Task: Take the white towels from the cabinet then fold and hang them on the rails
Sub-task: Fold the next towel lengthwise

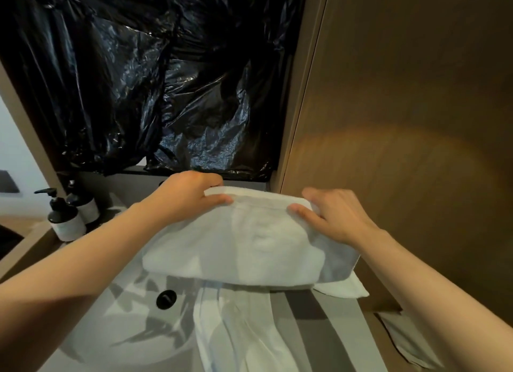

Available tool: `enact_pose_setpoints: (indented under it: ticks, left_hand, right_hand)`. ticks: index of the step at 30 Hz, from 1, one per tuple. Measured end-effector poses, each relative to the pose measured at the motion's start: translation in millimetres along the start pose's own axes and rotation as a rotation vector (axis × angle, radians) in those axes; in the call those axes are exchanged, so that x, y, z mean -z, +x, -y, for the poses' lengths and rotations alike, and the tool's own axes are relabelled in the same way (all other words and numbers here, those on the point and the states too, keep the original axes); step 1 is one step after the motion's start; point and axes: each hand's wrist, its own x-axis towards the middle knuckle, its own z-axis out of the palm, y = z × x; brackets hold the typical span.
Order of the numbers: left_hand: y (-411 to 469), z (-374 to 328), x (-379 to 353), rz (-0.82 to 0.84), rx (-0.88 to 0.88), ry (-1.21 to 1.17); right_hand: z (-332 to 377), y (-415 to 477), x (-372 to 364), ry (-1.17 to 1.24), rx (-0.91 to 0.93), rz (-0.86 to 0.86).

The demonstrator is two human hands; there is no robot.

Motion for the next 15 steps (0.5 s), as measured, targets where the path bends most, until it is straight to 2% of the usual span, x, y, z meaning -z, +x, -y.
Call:
enact_pose_setpoints:
  ticks: [4,9,13,15]
  left_hand:
    - [7,9,4,-0.092,-0.032,-0.107]
    - [-16,15,-5,-0.157,-0.103,-0.055]
    - [-63,8,-51,-0.048,-0.102,-0.118]
    - [-85,5,-73,0.083,-0.082,-0.15]
  right_hand:
    - [-9,11,-1,0.053,0.007,-0.043]
    - [-5,1,-1,-0.022,0.07,-0.012]
    - [7,-42,-34,0.006,0.018,0.176]
    - [16,-70,-54,0.039,-0.007,0.259]
